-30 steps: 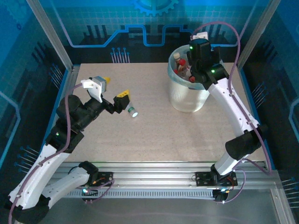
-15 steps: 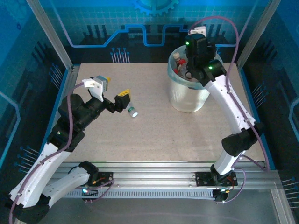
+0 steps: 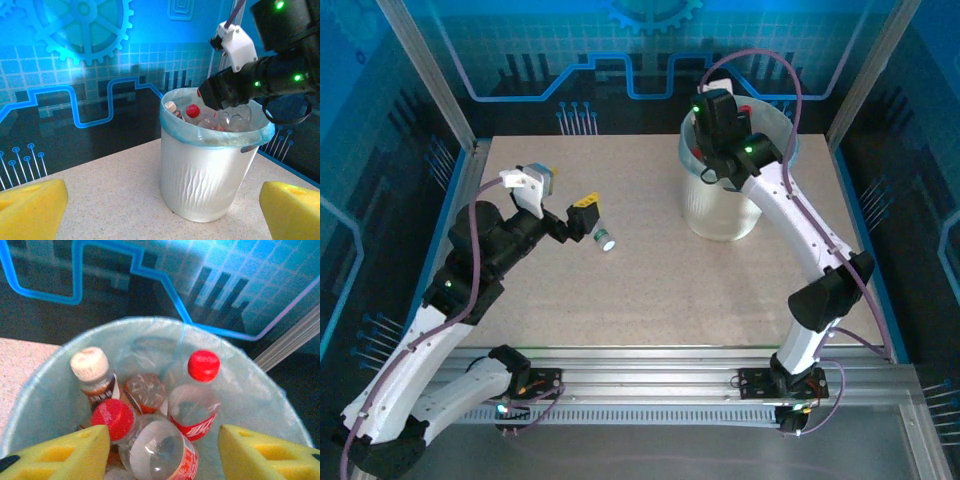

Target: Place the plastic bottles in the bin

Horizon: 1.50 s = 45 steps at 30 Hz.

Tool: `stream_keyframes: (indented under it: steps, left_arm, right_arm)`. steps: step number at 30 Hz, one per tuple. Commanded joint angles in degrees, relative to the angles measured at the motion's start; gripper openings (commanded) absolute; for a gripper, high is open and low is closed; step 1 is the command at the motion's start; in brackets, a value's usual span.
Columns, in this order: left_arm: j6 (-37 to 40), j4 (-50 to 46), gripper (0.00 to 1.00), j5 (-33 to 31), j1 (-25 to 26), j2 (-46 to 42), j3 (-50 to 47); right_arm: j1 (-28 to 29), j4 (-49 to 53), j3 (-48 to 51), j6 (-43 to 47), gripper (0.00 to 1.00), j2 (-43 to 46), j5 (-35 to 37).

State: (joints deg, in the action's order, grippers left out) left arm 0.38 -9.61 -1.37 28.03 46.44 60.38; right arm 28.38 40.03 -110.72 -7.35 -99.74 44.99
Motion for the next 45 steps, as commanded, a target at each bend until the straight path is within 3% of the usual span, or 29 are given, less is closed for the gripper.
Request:
stream_keyframes:
  steps: [1,11,17,26,32,35,37,41,45]
  left_arm:
    - [0.94,-0.11,0.99,-1.13,0.16,-0.67,-1.14]
    - [0.5,-0.38,0.99,-1.17,-0.04,-0.19,-0.8]
    - [0.08,0.15,0.99,-1.44,0.0,0.58,0.16]
    - [-2.21,0.16,0.99,-2.72,-0.27,1.93,1.74]
    - [-3.85,-2.91,0.99,-11.8,-0.56,2.29,3.57]
    - [-4.47,-6.04,0.99,-16.89,-0.86,2.65,5.05]
    - [-5.1,-7.66,0.99,-19.85,-0.88,2.54,5.61]
    - [-8.21,-11.68,0.99,-28.85,-1.61,2.25,6.53]
    - [-13.83,-20.04,0.99,-35.89,-4.51,2.52,8.61]
  right_arm:
    - [-3.55,1.43,5.38,-5.33,0.57,0.99,-3.08]
    - [-10.71,-1.67,16.65,-11.71,0.57,-0.18,-10.49]
    - [-9.92,2.04,8.66,-12.12,0.68,1.24,-14.5]
    - [-3.05,2.47,-3.54,-10.52,0.8,7.78,-14.9]
    - [2.88,2.69,-6.13,-5.83,0.8,5.77,-24.05]
    - [3.69,3.79,-4.73,-9.17,0.71,4.65,-25.4]
    - [4.47,3.02,-3.39,-10.51,0.67,3.84,-30.1]
    - [9.92,1.02,-3.1,-5.27,0.72,0.35,-38.28]
    - [14.89,1.11,-2.75,-2.82,0.76,-5.97,-40.58]
